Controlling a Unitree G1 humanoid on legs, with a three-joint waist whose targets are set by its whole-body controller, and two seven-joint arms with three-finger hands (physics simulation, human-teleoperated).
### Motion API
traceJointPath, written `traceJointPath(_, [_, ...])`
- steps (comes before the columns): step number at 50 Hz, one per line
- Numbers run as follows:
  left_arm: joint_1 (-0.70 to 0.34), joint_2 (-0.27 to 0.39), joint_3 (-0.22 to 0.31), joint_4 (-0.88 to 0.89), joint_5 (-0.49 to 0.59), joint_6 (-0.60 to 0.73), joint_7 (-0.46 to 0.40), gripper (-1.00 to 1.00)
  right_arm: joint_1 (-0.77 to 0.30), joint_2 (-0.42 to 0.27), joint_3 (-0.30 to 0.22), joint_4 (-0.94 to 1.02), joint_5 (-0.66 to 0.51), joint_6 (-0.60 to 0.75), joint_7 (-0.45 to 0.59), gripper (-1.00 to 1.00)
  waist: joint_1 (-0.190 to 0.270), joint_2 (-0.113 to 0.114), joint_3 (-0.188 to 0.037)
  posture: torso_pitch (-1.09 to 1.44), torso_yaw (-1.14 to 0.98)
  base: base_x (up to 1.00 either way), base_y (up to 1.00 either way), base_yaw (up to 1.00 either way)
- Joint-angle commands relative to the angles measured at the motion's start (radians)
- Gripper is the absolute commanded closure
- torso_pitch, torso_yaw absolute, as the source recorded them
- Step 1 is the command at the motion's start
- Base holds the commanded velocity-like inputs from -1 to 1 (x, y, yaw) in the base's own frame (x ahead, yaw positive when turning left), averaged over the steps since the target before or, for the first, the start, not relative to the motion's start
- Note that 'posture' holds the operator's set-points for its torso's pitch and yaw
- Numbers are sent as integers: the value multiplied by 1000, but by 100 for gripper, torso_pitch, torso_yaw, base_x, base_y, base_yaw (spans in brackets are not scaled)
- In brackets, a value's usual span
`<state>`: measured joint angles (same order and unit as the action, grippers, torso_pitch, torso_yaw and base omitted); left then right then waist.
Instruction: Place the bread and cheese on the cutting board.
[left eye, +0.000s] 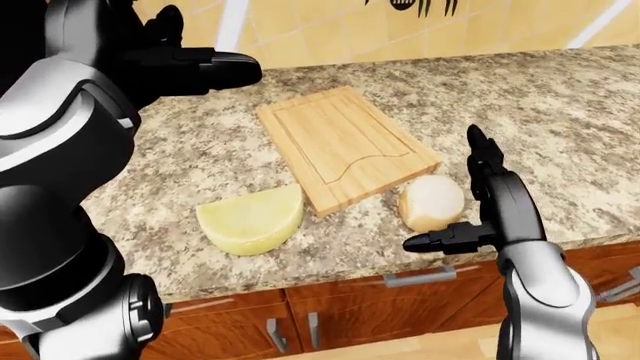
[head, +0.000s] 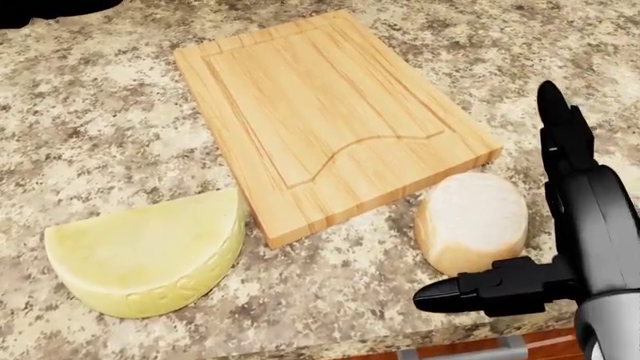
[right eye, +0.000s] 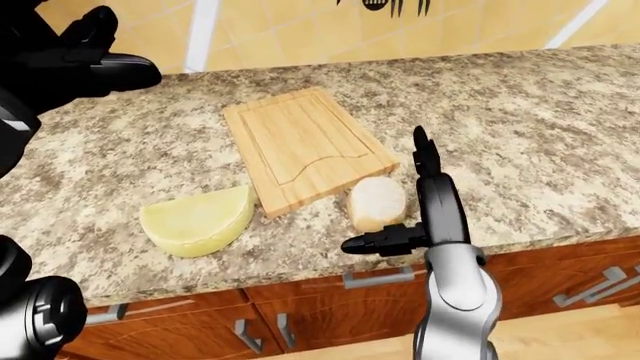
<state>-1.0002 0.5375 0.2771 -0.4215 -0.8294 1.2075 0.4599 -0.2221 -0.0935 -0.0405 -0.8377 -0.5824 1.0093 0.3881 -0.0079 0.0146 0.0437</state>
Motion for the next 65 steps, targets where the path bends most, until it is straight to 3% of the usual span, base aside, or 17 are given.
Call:
traceJointPath(1, [-28, 12, 11, -14, 4, -30, 0, -100, -14, -5, -12, -22, 8, -45, -17, -100, 0, 1, -23, 0, 0, 0, 0, 0])
traceJointPath(6, [-29, 10, 10, -14, 6, -30, 0, -100, 5, -6, -33, 15, 42, -77, -39, -100, 0, 0, -23, 0, 0, 0, 0, 0])
traceJointPath(25, [-32, 6, 9, -8, 19, -30, -11, -100, 30, -2, -8, 66, 75, -122, -66, -100, -1, -1, -23, 0, 0, 0, 0, 0])
traceJointPath(28, [-33, 6, 12, -11, 16, -26, -9, -100, 32, 0, -3, 67, 74, -123, -68, -85, -1, -1, -22, 0, 0, 0, 0, 0])
traceJointPath(45, [-31, 5, 9, -18, 6, -25, -1, -100, 28, -4, -9, 59, 73, -116, -61, -93, 0, -2, -22, 0, 0, 0, 0, 0])
traceJointPath(52, [-39, 5, 9, -14, 6, -20, 0, -100, 33, -5, -13, 59, 77, -121, -60, -72, 1, -2, -23, 0, 0, 0, 0, 0])
traceJointPath(59, [-31, 6, 10, -20, 2, -23, 0, -100, 32, -4, -12, 63, 78, -124, -60, -35, 0, -2, -22, 0, 0, 0, 0, 0])
traceJointPath(65, [-31, 6, 9, -16, 3, -28, -3, -100, 34, -3, -9, 67, 78, -129, -62, -34, 1, -3, -23, 0, 0, 0, 0, 0])
